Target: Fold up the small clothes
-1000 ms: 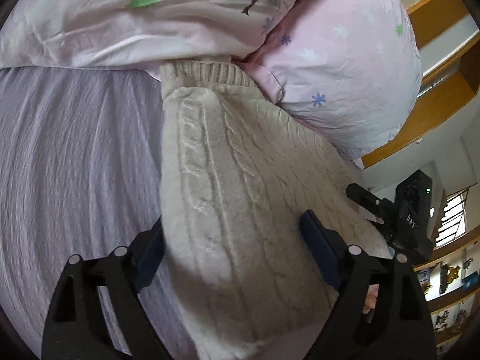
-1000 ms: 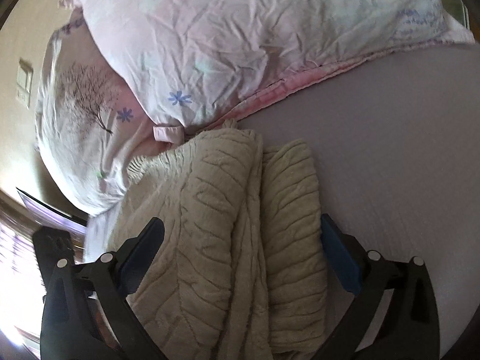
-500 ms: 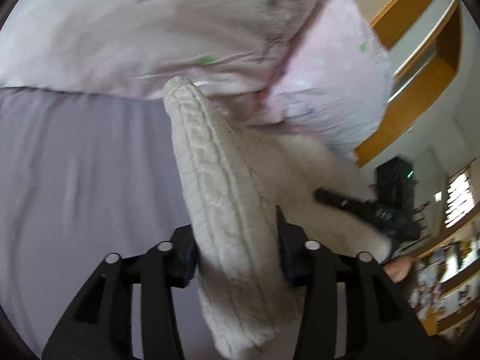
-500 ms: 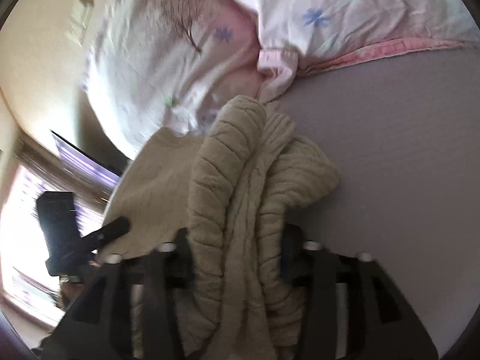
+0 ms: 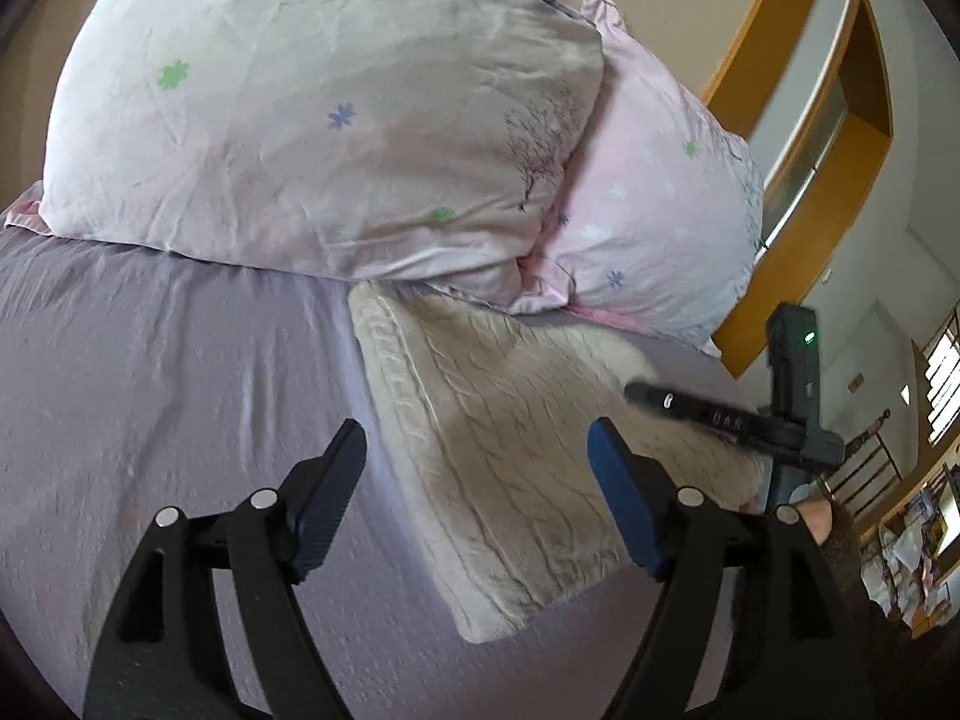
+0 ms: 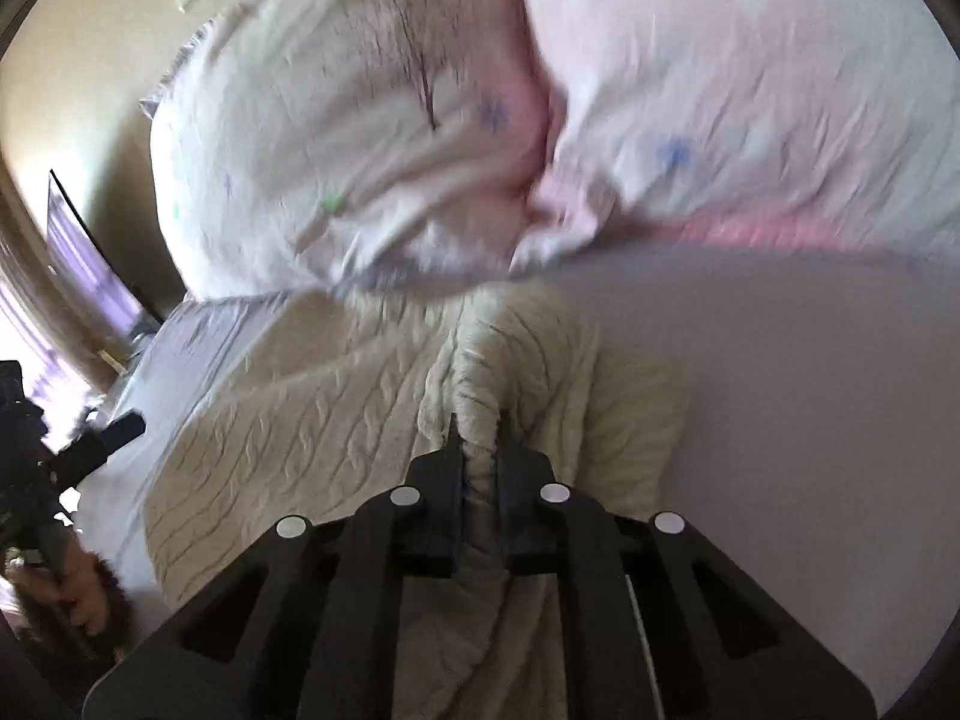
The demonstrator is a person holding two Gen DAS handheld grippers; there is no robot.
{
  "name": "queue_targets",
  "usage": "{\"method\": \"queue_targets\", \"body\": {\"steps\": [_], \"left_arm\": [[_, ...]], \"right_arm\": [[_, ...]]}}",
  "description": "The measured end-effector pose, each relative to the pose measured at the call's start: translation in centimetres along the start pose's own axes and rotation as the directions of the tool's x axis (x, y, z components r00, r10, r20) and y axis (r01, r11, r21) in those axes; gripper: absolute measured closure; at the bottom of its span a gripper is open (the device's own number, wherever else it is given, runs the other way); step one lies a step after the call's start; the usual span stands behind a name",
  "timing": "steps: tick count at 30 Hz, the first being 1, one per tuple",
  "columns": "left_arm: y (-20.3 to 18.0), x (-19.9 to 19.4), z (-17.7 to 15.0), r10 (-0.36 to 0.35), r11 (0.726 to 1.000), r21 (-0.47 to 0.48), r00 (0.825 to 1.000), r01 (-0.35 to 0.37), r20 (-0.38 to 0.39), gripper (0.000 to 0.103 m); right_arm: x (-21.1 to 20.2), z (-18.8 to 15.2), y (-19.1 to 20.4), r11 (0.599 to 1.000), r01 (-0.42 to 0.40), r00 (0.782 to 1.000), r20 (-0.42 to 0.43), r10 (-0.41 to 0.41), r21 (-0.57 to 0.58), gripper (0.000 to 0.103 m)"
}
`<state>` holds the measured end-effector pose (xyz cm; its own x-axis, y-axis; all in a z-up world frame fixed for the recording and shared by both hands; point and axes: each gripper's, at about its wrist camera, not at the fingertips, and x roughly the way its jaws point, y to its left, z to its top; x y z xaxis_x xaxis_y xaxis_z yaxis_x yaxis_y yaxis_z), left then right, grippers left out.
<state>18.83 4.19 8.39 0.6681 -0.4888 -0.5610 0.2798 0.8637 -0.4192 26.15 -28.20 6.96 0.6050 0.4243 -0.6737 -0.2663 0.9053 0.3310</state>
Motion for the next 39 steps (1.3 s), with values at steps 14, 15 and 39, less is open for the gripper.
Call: {"method": "queue_targets", "body": {"steps": [14, 15, 39], "left_arm": [[-4.7, -0.1, -0.6, -0.058, 0.989, 0.137, 0.998, 0.055, 0.014, 0.013], [-5.4, 0.0, -0.5, -0.073, 0.985, 0.156, 0.997, 0.07, 0.017, 0.012], [-5.5, 2.1, -8.0, 0.297, 0.953, 0.122, 0.937, -0.279, -0.183, 0.002]], "right_arm": [[-6.4, -1.0, -0.3, 0.999, -0.019, 0.989, 0.145, 0.013, 0.038, 0.065], [-6.7, -1.3, 0.3, 0.999, -0.044, 0.99, 0.136, 0.041, 0.016, 0.065], [-6.9, -11.2, 1.8, 0.978, 0.208, 0.978, -0.005, -0.209, -0.026, 0.001]]}}
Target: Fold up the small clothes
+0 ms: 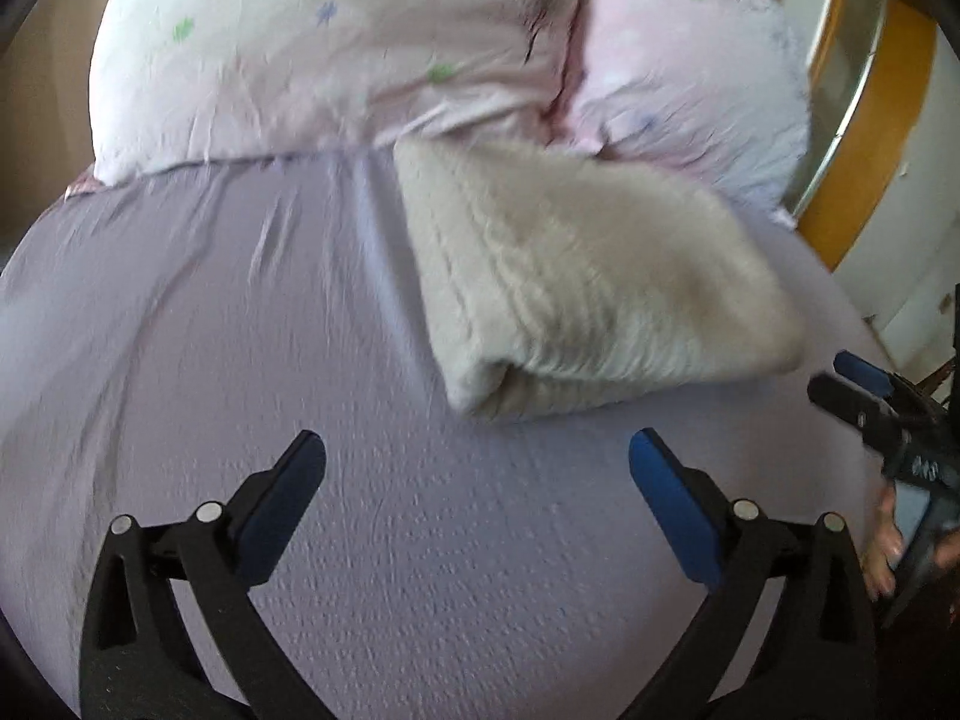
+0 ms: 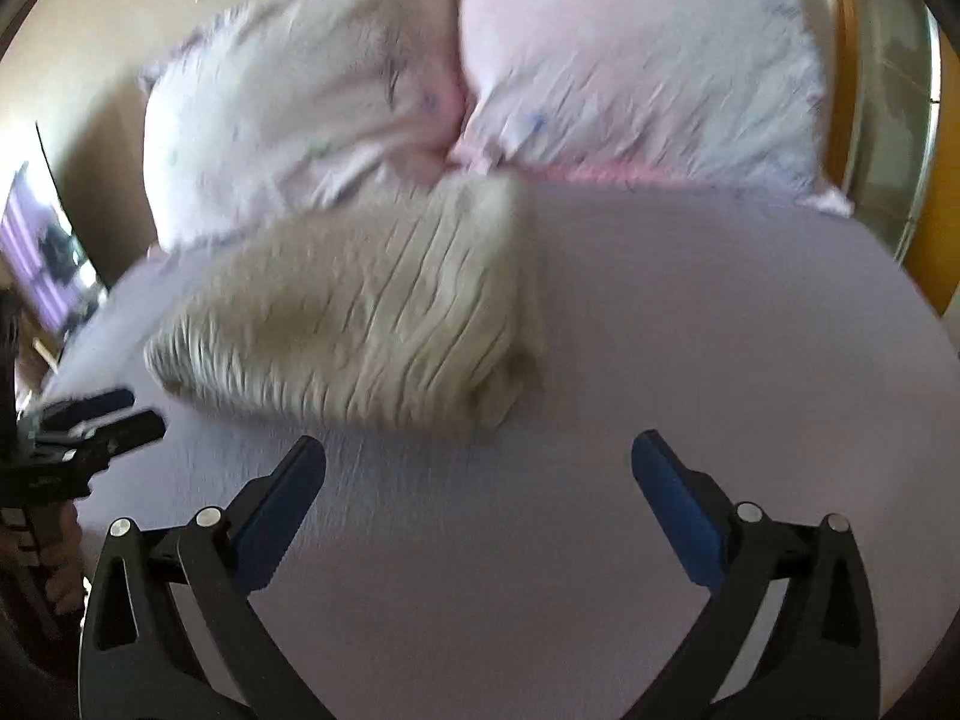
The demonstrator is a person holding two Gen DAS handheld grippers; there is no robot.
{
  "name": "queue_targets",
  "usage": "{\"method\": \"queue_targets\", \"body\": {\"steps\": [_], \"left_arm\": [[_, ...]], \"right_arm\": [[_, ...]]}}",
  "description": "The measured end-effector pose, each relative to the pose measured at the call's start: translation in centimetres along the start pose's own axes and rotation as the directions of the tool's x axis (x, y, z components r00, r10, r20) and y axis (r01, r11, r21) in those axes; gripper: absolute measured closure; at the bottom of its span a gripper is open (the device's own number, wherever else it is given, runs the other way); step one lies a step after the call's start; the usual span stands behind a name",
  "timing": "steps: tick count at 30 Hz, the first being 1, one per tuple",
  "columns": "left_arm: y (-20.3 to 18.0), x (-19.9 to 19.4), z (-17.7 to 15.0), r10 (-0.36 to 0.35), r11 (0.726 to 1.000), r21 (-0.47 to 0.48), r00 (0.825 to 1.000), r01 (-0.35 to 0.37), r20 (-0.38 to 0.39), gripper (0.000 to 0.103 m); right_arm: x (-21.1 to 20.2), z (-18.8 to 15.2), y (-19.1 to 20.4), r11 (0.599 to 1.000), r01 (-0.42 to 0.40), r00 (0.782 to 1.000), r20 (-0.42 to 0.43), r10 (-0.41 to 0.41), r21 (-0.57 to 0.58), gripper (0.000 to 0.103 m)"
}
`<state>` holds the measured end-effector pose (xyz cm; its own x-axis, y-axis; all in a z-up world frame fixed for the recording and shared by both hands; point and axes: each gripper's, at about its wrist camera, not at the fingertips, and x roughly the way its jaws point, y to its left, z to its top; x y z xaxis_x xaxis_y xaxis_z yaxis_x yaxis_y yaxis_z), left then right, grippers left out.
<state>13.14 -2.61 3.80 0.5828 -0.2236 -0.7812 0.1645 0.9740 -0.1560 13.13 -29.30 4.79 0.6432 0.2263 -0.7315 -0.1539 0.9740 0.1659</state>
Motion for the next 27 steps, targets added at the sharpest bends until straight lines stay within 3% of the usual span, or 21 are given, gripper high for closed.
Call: {"method": "queue_targets", "body": {"steps": [2, 8, 14, 27], "left_arm": [[-0.2, 1.2, 0.3, 0.024, 1.0, 0.0, 0.999, -0.024, -0.043, 0.002], [-0.6, 2.4, 0.1, 0.063, 0.998, 0.023, 0.997, -0.061, -0.051, 0.002], [-1.9, 2.9, -0.5, 0.144, 0.986, 0.09, 0.988, -0.138, -0.054, 0.002], [-1.8, 2.9, -0.4, 0.142, 0.987, 0.088, 0.988, -0.137, -0.054, 0.002]], "right_arm": [[1.4, -0.6, 0.9, 1.0, 0.0, 0.999, -0.047, 0.0, -0.009, 0.001], [4.0, -1.0, 3.2, 0.995, 0.084, 0.988, -0.125, -0.091, -0.056, 0.001], [4.0, -1.4, 3.6, 0.991, 0.111, 0.986, -0.118, -0.119, -0.072, 0.001], [4.1, -1.2, 3.5, 0.991, 0.11, 0.986, -0.117, -0.119, -0.078, 0.001]]}}
